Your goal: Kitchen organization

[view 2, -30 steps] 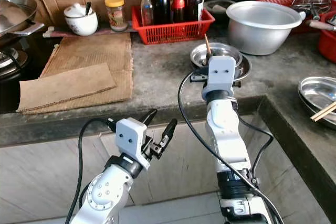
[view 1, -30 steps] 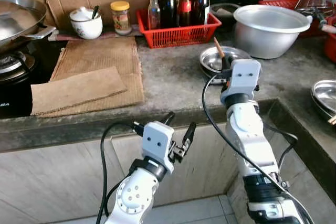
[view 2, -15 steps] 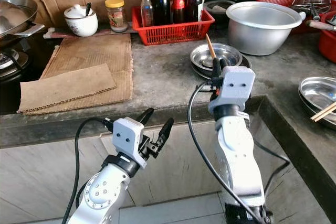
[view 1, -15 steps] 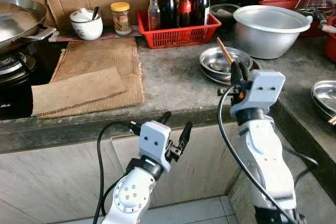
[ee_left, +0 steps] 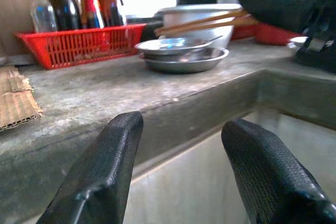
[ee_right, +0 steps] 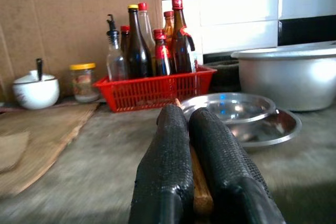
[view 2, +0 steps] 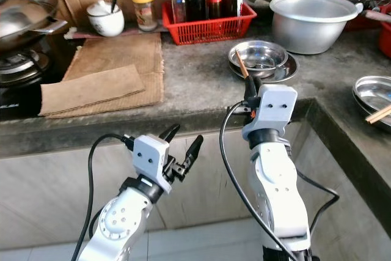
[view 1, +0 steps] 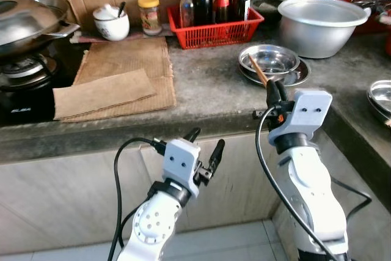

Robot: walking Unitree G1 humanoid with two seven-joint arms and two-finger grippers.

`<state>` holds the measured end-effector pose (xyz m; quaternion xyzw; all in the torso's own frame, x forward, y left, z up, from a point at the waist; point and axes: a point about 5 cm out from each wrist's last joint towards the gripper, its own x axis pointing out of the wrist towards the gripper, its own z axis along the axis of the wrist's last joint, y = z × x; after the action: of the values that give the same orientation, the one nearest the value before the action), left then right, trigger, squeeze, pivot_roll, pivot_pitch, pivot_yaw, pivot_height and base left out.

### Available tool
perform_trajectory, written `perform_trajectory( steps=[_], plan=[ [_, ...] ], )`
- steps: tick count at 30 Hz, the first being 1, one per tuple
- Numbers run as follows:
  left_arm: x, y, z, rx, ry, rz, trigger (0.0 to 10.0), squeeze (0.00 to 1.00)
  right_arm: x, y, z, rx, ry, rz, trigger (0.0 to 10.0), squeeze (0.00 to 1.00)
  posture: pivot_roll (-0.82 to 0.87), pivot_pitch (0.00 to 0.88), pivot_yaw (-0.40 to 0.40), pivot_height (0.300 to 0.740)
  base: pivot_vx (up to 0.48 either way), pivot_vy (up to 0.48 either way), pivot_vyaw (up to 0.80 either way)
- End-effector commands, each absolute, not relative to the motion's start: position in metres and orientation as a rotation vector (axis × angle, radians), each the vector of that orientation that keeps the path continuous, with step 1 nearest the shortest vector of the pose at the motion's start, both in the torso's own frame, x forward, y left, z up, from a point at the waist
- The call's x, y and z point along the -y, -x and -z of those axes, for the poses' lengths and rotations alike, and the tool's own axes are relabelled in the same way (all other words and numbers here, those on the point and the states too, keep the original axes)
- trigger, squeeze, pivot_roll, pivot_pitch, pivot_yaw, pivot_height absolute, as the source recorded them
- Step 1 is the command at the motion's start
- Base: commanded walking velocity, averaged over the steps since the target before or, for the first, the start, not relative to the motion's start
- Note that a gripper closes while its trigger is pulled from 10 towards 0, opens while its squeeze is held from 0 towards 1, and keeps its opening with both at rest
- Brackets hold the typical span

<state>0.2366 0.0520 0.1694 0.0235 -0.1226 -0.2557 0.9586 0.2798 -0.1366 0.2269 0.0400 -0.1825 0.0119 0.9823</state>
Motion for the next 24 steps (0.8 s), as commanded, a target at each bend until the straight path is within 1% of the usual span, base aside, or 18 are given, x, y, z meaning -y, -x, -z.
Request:
perform_trajectory(
  steps=[1, 15, 24],
  plan=[
    [-0.052, -0.237, -0.169, 0.250, -0.064, 0.517, 10.0, 0.00, 0.134, -0.276, -0.232, 0.383, -0.088, -0.041, 10.0, 0.00, 0.08, 0.057, 0.016, 0.740, -0.345, 0.000, 0.00],
    [-0.052, -0.237, -0.167, 0.242, -0.068, 0.512, 10.0, 0.00, 0.134, -0.275, -0.227, 0.358, -0.074, -0.040, 10.0, 0.00, 0.08, 0.062, 0.013, 0.740, -0.342, 0.000, 0.00],
    [-0.053, -0.237, -0.166, 0.242, -0.068, 0.506, 10.0, 0.00, 0.131, -0.269, -0.217, 0.327, -0.060, -0.052, 10.0, 0.00, 0.08, 0.065, 0.014, 0.740, -0.335, 0.000, 0.00]
  ],
)
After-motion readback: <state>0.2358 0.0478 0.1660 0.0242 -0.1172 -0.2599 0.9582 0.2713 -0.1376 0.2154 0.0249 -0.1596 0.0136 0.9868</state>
